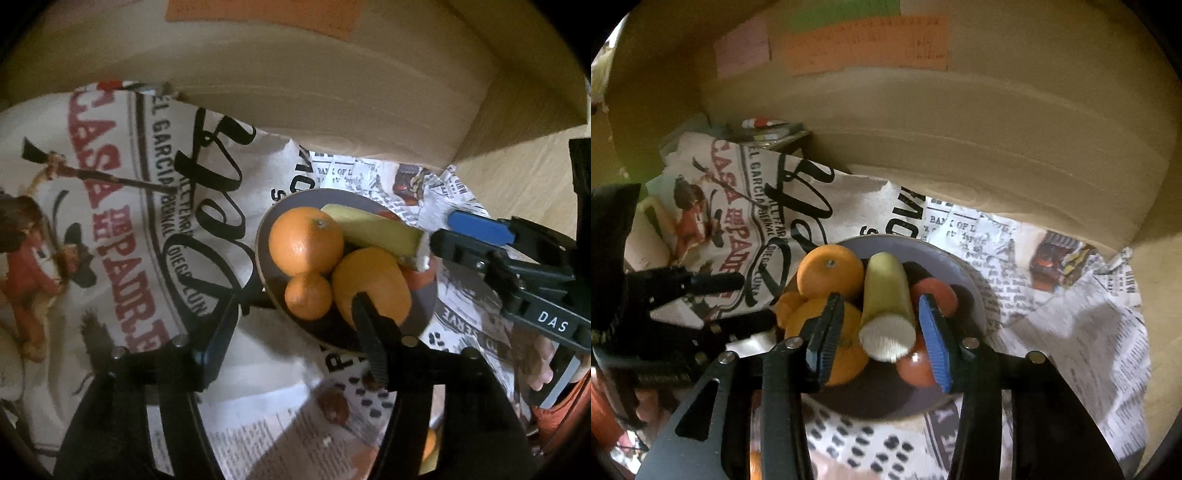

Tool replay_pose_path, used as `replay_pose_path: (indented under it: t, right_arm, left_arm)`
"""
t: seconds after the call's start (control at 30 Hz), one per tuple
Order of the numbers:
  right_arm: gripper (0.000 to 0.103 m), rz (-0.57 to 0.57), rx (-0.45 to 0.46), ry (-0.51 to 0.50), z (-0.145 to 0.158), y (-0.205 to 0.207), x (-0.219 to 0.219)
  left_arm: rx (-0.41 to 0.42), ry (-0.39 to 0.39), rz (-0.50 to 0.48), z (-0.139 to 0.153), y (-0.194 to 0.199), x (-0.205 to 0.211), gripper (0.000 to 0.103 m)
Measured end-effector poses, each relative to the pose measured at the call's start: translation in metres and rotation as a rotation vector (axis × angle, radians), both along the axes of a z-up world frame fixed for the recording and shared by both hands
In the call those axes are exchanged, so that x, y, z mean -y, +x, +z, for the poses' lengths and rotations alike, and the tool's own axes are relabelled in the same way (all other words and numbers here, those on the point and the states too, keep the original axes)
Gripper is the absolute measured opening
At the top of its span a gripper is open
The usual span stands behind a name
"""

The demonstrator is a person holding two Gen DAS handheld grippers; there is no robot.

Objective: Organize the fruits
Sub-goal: 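Lower the pale yellow vegetable onto the plate and open the right gripper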

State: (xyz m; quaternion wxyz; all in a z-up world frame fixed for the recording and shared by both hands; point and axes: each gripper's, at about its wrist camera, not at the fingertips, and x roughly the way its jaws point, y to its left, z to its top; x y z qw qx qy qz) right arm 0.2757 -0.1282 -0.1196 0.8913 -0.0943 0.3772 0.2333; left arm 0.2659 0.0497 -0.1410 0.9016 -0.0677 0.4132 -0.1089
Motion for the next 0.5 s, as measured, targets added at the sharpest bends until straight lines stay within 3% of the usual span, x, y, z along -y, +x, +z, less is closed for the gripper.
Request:
replay_pose_path:
  t: [0.2, 0.5]
  right_arm:
    - [0.049, -0.019, 0.042, -0.013, 0.007, -0.038, 0.017]
    - [0.053, -0.067, 0.020, -0.012, -0.008, -0.094, 0.048]
  left_arm:
    - [0.013, 0.047, -0.010, 0.002, -0.038, 0.002, 0.073]
    - [-0.025, 0.110, -0.023, -0.022, -0.091, 0.009, 0.074]
